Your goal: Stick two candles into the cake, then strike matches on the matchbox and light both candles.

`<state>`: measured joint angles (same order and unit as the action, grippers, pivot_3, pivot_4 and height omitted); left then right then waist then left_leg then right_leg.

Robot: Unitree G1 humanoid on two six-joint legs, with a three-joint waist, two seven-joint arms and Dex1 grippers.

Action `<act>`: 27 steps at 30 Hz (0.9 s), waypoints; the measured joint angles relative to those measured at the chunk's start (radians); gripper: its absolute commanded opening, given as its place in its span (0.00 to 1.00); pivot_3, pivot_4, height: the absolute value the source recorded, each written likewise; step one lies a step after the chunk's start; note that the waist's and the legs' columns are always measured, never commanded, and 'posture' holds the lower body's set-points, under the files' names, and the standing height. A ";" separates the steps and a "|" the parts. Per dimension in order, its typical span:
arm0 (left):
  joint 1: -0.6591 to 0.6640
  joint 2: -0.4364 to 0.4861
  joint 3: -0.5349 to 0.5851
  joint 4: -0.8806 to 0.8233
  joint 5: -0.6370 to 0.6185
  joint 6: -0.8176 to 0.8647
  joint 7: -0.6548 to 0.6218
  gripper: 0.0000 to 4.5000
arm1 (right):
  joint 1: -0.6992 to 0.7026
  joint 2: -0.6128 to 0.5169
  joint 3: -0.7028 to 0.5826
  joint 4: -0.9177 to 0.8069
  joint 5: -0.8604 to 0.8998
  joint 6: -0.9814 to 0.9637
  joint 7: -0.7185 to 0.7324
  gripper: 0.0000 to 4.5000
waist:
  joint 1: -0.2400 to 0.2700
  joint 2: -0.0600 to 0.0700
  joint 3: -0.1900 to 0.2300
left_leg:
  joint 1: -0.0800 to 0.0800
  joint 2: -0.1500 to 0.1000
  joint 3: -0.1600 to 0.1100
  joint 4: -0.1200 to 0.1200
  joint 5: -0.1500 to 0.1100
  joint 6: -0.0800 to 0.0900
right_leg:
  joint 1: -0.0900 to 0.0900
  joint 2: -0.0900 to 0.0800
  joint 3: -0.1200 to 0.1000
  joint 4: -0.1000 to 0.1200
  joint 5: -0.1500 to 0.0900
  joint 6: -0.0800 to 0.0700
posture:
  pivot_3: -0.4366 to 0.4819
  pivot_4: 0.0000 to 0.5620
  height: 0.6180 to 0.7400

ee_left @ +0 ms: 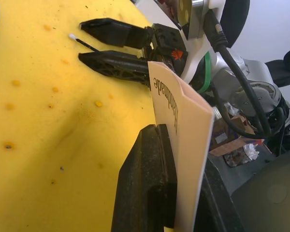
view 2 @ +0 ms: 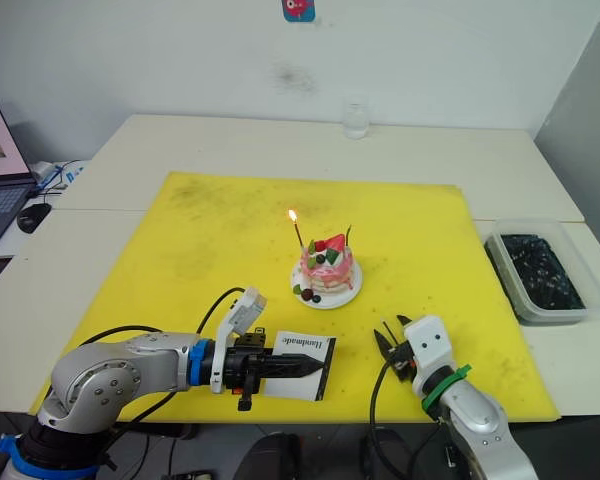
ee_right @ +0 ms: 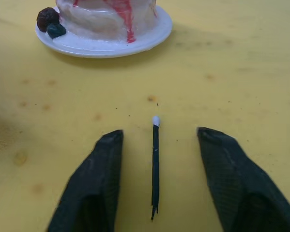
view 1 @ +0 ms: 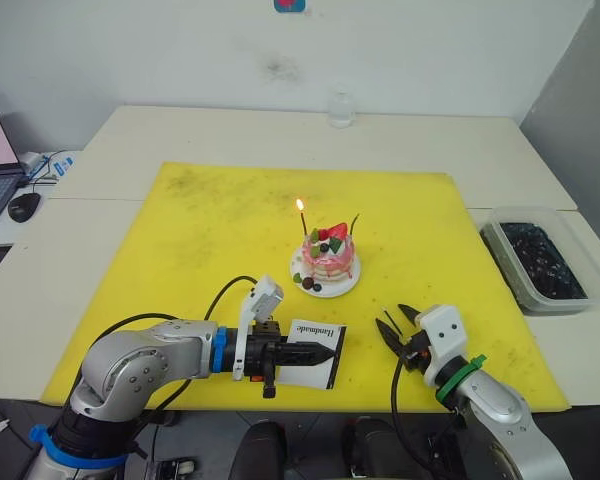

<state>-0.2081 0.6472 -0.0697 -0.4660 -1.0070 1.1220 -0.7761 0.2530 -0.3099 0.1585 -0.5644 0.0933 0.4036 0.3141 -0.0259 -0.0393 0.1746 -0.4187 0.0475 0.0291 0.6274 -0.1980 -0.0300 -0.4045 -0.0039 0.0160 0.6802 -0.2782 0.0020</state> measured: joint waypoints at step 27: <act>-0.119 -0.097 0.017 0.104 -0.055 0.028 0.047 0.00 | -0.072 -0.217 -0.111 -0.299 0.073 0.142 0.137 0.01 | 0.001 0.000 0.000 | 0.000 -0.001 0.000 0.000 0.000 0.000 | 0.000 0.001 0.000 0.000 0.002 0.003 | 0.48 0.27 1.00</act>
<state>-0.3274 0.5504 -0.0526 -0.3622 -1.0623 1.1501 -0.7291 0.1814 -0.5265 0.0476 -0.8635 0.1662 0.5452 0.4510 -0.0252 -0.0393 0.1746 -0.4185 0.0466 0.0289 0.6279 -0.1979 -0.0299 -0.4043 -0.0024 0.0158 0.6804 -0.2765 0.0049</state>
